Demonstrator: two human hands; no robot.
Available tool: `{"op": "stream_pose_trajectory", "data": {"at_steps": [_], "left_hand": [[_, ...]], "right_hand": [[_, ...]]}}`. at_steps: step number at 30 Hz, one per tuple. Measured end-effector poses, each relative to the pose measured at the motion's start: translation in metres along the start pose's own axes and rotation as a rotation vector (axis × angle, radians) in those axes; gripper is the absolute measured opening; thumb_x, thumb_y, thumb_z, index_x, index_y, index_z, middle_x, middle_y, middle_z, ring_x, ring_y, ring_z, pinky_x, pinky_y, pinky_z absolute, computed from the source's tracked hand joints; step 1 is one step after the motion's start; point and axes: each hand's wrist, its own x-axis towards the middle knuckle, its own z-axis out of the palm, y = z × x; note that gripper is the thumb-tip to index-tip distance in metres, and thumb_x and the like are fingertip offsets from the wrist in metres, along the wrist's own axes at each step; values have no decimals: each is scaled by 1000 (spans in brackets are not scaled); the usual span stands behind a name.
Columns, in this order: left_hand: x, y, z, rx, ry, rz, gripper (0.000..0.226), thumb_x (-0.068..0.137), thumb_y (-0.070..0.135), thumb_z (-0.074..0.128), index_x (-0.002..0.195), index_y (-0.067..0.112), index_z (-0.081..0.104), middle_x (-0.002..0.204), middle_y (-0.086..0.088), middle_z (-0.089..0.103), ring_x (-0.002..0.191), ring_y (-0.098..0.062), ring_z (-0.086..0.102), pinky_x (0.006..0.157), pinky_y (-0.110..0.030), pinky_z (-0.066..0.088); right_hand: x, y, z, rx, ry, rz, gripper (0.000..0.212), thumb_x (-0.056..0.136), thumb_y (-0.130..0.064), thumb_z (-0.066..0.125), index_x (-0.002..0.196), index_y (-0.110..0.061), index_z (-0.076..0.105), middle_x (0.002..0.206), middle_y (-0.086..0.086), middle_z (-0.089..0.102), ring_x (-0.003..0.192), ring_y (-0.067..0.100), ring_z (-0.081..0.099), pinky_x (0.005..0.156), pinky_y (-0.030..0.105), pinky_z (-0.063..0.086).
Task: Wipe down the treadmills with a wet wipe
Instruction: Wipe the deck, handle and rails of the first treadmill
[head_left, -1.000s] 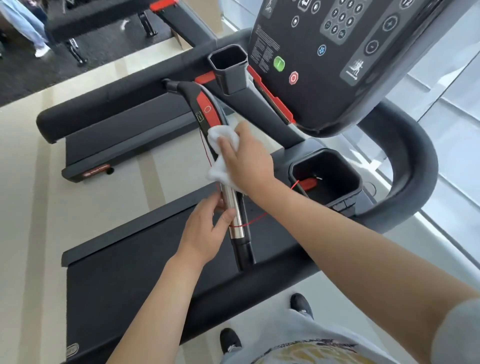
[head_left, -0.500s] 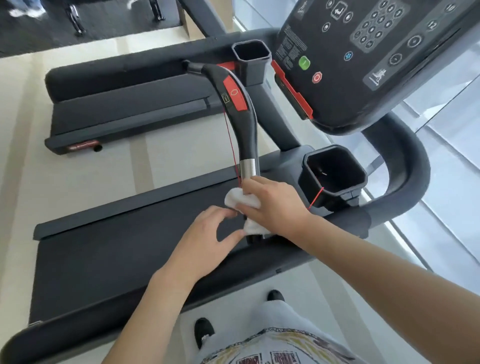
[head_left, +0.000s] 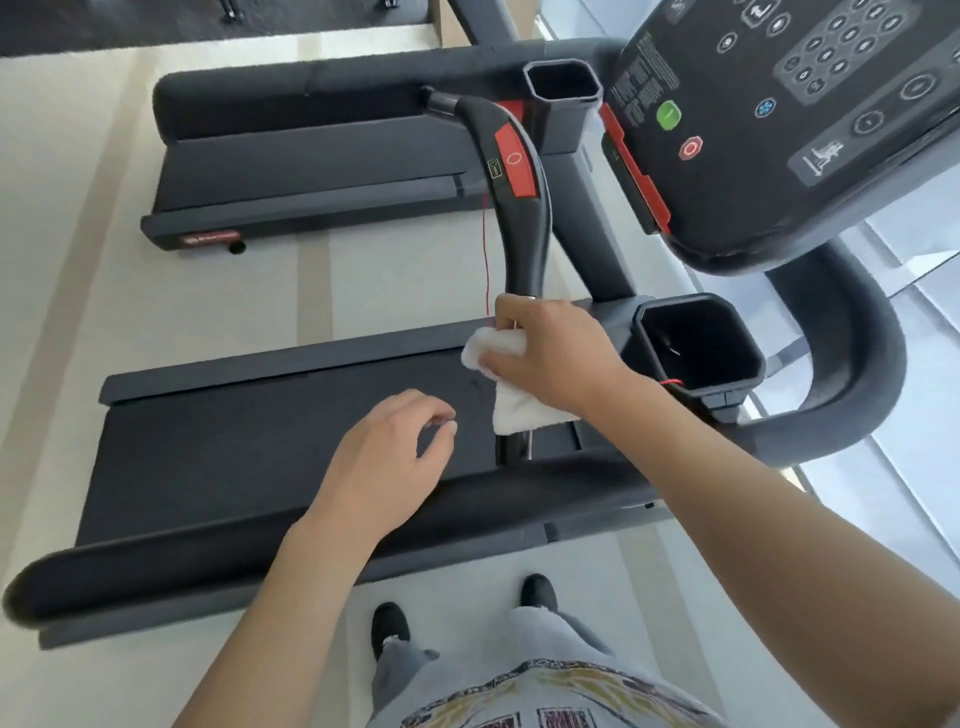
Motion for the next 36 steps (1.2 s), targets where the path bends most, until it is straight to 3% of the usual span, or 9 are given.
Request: {"op": "stream_pose_trajectory", "data": {"at_steps": [5,11,16,21,24,28,30,33,36], "left_hand": [[-18,5,2,44,124,-103,15,104,27,58,104,27,73,96,19,67,87,-5,63,73,-16,45],[-24,14,5,103,182,-180,18,102,28,59,91,29,73,82,14,66,70,-11,59,61,-23,45],[-39,5,0,118,136,-147,22,104,33,54,88,33,69,79,12,63,71,-13,58,59,-26,47],[-85,-32,-19,213,242,-89,37,105,37,41,84,28,71,69,13,60,63,-13,52,61,-31,43],[-113,-69,-41,225,317,-63,30,105,32,47,97,25,75,82,14,70,71,-13,59,76,-33,45],[-148,-114,-72,218,330,-67,33,105,34,48,114,19,75,107,8,76,99,-17,69,97,-37,46],[-166,-137,-88,245,328,-89,36,106,38,46,120,20,74,115,8,75,109,-17,67,104,-40,45],[-192,-177,-116,185,315,-174,41,108,43,42,132,23,68,127,7,71,119,-18,62,101,-43,49],[-222,-219,-138,135,301,-259,43,109,44,40,135,22,66,128,6,70,113,-20,63,92,-41,53]], "right_hand": [[-41,-4,-12,179,-14,-8,23,87,-45,72,88,-30,55,75,-9,56,72,12,53,58,30,38],[-78,-5,-8,108,-59,-137,22,90,-48,69,94,-30,58,84,-10,59,73,14,54,62,32,41],[-93,-27,19,-61,16,-298,26,92,-48,64,87,-23,58,74,-7,57,55,21,52,48,30,33],[-100,-83,63,-162,124,-393,33,93,-48,60,78,-19,52,66,-6,49,46,19,46,41,25,27],[-90,-118,89,-176,156,-355,34,91,-43,67,77,-18,50,65,-6,49,43,20,44,41,24,27],[-74,-176,121,-223,140,-303,34,93,-47,37,76,-20,49,65,-7,44,44,21,36,46,24,19],[-69,-203,140,-245,144,-305,35,96,-48,42,79,-20,56,66,-6,51,46,21,40,46,25,22],[-67,-244,167,-262,223,-320,31,94,-42,64,77,-17,55,63,-5,52,44,22,39,45,24,24],[-65,-287,191,-249,263,-309,34,89,-33,71,71,-17,46,59,-4,44,40,23,33,45,23,20]]}}
